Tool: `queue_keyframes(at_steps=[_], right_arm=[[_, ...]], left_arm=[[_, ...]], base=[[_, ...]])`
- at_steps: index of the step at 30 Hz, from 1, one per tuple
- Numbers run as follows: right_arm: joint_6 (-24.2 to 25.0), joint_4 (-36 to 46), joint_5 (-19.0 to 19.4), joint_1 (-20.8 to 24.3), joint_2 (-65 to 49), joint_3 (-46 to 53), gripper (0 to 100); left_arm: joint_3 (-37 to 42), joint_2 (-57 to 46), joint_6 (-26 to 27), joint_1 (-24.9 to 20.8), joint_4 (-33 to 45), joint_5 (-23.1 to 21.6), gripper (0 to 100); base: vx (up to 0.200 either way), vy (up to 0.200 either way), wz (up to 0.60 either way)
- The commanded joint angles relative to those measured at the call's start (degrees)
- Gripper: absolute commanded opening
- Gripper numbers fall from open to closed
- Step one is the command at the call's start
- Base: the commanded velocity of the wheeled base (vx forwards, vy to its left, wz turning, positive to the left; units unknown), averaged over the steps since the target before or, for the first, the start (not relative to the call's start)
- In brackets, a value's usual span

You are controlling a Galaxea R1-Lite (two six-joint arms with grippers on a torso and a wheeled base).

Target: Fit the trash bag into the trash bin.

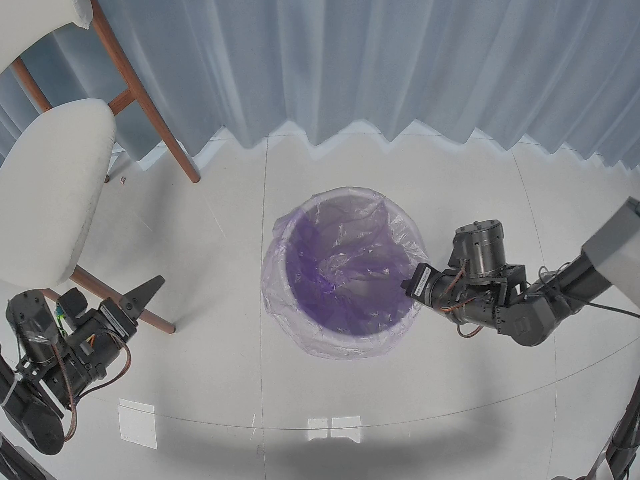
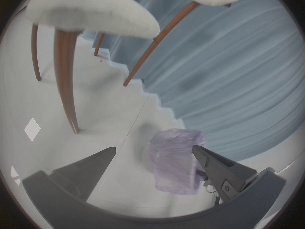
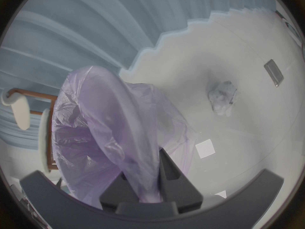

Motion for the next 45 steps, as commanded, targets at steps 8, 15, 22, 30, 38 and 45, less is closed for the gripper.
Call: queue_keyframes(at_steps=[8, 15, 22, 30, 38, 45], right_arm=[[2.69, -0.32, -4.98, 1.68, 13.62, -7.12, 0], [3.04, 0.12, -7.44, 2.30, 14.85, -10.55, 100], [5.15, 0.29, -7.70, 2.48, 11.60, -8.09, 100], [5.50, 0.12, -7.70, 4.06, -1.58, 1.14, 100], [5.85, 0.12, -7.79, 4.32, -16.26, 11.16, 100], [9.63, 0.91, -7.88, 2.56, -30.41, 20.74, 100]], left_arm=[[2.52, -12.44, -0.49, 0.62, 3.24, 1.25, 100], [2.52, -12.79, -0.49, 0.45, 2.62, 4.07, 100], [2.52, -14.37, -0.32, 0.45, 2.54, 3.89, 100], [2.35, -17.71, -0.93, 1.15, 1.57, 3.45, 100], [2.44, -18.86, -0.76, 3.00, 2.27, 3.80, 100], [2.52, -19.82, -0.40, 2.56, 2.89, 3.98, 100]], base=[[0.000, 0.000, 0.00], [0.000, 0.000, 0.00], [0.000, 0.000, 0.00], [0.000, 0.000, 0.00], [0.000, 0.000, 0.00], [0.000, 0.000, 0.00]])
